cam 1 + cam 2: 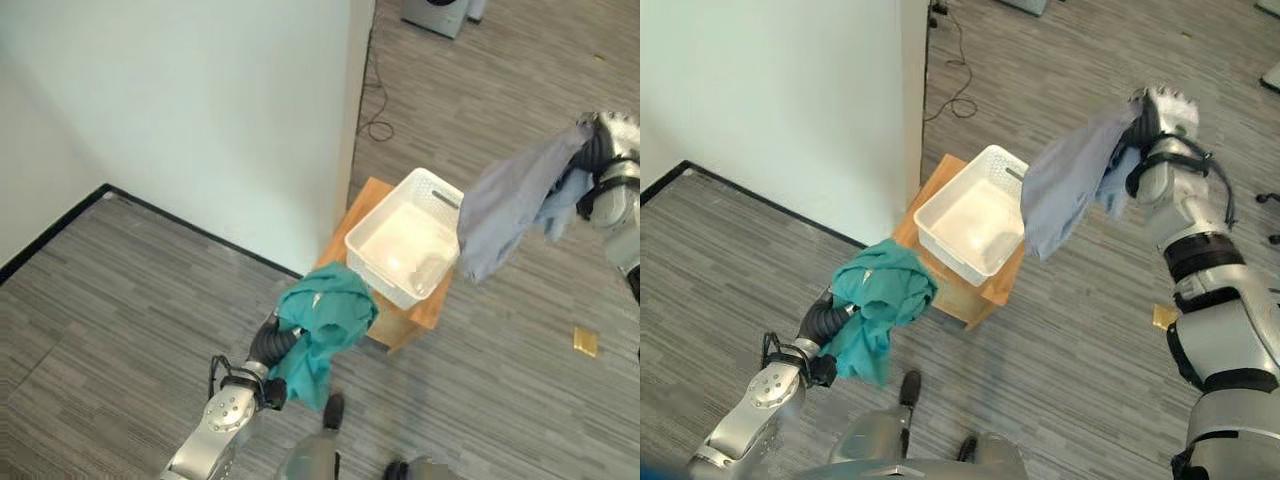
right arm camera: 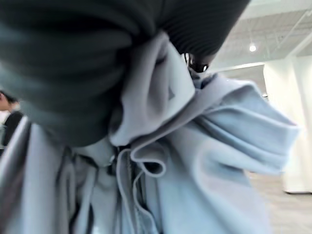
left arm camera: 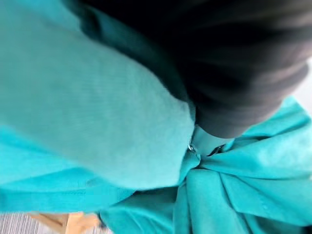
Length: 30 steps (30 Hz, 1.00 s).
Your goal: Pick up bed clothes into laundry basket.
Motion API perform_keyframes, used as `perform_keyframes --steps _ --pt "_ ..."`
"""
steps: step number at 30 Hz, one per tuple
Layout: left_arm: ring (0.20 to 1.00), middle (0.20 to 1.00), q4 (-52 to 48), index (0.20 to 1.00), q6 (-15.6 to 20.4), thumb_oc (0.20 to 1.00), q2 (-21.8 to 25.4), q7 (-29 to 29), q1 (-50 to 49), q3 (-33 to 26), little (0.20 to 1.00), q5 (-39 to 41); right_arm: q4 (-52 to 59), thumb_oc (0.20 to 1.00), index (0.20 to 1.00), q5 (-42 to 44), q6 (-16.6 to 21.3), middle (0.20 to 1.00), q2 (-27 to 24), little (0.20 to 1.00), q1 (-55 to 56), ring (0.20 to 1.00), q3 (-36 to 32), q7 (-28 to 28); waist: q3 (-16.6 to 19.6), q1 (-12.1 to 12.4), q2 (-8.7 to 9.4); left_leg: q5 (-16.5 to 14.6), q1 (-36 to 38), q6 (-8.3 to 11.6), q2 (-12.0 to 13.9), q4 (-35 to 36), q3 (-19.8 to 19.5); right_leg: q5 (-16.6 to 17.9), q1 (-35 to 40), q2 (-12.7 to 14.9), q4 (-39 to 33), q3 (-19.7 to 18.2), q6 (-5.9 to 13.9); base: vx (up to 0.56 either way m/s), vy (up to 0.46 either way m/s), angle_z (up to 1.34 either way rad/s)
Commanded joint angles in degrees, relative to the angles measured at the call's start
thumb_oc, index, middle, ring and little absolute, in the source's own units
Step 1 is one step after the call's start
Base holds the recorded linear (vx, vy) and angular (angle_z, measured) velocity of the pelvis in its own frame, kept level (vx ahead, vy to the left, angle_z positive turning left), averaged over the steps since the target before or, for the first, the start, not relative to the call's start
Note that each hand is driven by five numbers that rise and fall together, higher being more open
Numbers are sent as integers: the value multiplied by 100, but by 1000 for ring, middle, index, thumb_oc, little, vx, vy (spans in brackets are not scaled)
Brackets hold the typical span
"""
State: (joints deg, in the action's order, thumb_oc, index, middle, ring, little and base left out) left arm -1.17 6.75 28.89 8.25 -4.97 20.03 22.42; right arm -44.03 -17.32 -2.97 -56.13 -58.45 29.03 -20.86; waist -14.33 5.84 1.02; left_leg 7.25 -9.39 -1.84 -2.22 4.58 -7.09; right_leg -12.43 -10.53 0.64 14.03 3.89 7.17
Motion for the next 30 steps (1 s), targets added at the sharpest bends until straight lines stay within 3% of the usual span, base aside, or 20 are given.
perform_keyframes --steps 1,2,3,4,6,8,11,13,15,16,17,18,20,24,30 --pt "200 200 -520 200 454 200 93 -162 72 -99 200 213 126 200 200 289 -9 200 -295 200 -814 200 4 -322 34 -138 251 -988 1095 714 465 42 277 1330 -128 331 -1510 -9 349 301 -134 159" --pt "200 200 -476 200 494 200 114 -162 105 -115 200 186 58 200 200 339 26 200 -270 200 -801 200 0 -298 20 -226 236 -1116 1305 732 529 42 151 1603 -289 438 -1707 136 428 190 -92 132" --pt "200 200 -475 200 494 200 112 -162 104 -116 200 186 56 200 200 339 27 200 -269 200 -804 200 3 -298 16 -231 232 -1118 1309 733 532 42 147 1604 -281 436 -1711 141 428 318 -182 102" --pt "200 200 -491 200 491 200 117 -145 145 -173 200 147 15 200 200 335 37 200 -178 200 -819 200 36 -263 56 -182 324 -1312 1502 696 525 42 173 1679 -203 614 -1798 425 412 142 -88 13" --pt "200 200 -478 200 457 200 82 -143 81 -187 200 99 5 200 200 357 52 200 -101 200 -717 200 -35 -234 86 -213 373 -1375 1638 685 508 42 197 1730 -92 655 -1800 470 372 267 -154 8" --pt "200 200 -522 200 423 200 -114 -83 -95 -357 200 188 255 200 200 376 73 200 139 200 -394 200 -200 -206 214 -211 426 -1588 1683 825 641 -527 461 1772 301 758 -1847 628 298 349 -247 34" --pt "200 200 -587 200 426 200 -203 -126 -238 -447 200 297 614 200 200 406 117 200 167 200 -174 200 -342 -159 -6 -105 447 -1327 918 1047 594 -2041 642 1605 770 815 -1895 744 97 46 -168 41" --pt "200 200 -567 200 410 200 -197 -120 -220 -447 200 365 652 200 200 501 123 200 203 200 -74 200 -407 -168 -178 -4 486 -1109 250 1058 624 -2712 721 1486 921 827 -1903 811 -20 27 -167 42" --pt "200 200 -622 200 332 200 -201 -239 -354 -508 200 422 684 200 200 539 147 200 182 200 136 200 -446 -77 -125 16 426 -1095 208 994 910 -1881 941 1303 1007 768 -1903 858 33 162 -47 33" --pt "200 200 -635 200 324 200 -196 -243 -373 -509 200 423 697 200 200 537 145 200 183 200 161 200 -458 -73 -117 27 433 -1070 262 997 910 -1804 956 1294 1018 767 -1903 850 32 271 16 45" --pt "200 200 -589 200 294 200 -207 -193 -446 -587 200 405 780 200 200 501 197 200 298 200 496 200 -536 -61 -117 128 277 -650 93 938 966 -1060 826 1157 1086 629 -1903 806 62 202 -4 47" --pt "200 200 -591 200 295 200 -190 -190 -458 -571 200 405 804 200 200 493 195 200 296 200 552 200 -574 -59 -108 142 292 -592 169 948 965 -934 831 1139 1104 628 -1903 810 55 264 -2 39" --pt "200 200 -558 200 231 200 -159 -242 -505 -530 200 334 770 200 200 546 189 200 521 200 999 200 -880 -36 -5 57 102 -322 507 930 1011 -31 983 992 1171 417 -1902 924 0 172 13 11" --pt "200 200 -551 200 265 200 -195 -278 -454 -472 200 294 737 200 200 576 177 200 981 200 1230 200 -915 -24 79 -72 65 -340 609 974 916 42 1060 1069 1106 438 -1903 897 -9 82 43 -9" --pt "200 200 -452 200 297 200 -217 -275 -406 -435 200 267 283 200 200 531 161 200 1612 200 1451 200 -819 -3 127 -51 -21 -361 620 989 917 42 1157 1143 1021 541 -1903 818 95 68 18 -2"
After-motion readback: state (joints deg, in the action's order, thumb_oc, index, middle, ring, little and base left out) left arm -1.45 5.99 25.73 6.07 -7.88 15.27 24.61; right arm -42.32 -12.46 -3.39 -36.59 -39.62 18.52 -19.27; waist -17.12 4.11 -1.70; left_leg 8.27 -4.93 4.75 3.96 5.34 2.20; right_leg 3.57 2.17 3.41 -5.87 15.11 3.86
